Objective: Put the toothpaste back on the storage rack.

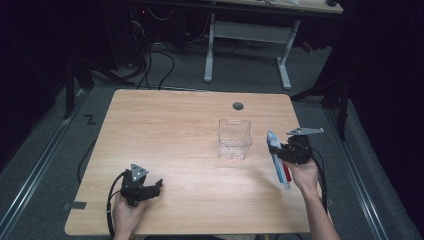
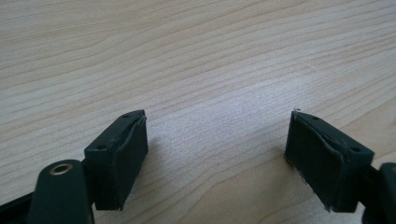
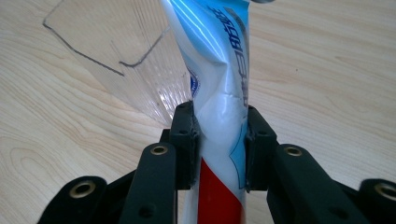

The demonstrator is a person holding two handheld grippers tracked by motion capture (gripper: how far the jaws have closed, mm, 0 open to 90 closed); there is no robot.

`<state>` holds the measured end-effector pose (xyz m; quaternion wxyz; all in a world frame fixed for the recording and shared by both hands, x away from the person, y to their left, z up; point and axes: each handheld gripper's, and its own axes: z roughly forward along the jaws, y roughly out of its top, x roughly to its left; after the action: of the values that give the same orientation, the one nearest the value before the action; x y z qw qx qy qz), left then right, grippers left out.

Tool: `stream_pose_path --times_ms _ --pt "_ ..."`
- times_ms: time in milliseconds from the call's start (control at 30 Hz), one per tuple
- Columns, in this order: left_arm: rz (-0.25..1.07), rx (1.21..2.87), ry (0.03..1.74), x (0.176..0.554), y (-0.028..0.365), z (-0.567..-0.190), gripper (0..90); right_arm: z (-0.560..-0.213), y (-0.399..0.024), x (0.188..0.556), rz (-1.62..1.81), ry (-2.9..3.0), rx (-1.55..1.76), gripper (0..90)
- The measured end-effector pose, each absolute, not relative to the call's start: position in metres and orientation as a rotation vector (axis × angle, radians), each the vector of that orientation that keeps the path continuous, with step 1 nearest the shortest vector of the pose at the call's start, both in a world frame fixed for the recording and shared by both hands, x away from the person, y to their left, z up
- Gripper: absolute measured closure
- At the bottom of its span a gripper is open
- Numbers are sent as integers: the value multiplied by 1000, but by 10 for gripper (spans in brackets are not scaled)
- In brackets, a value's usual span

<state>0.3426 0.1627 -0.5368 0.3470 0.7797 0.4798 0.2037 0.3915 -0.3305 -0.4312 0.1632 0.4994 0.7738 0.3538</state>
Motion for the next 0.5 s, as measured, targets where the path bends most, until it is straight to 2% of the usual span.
stream_pose_path --times_ms 500 --pt "528 2021 1246 343 163 -537 213 -419 -322 381 1121 2195 1351 708"
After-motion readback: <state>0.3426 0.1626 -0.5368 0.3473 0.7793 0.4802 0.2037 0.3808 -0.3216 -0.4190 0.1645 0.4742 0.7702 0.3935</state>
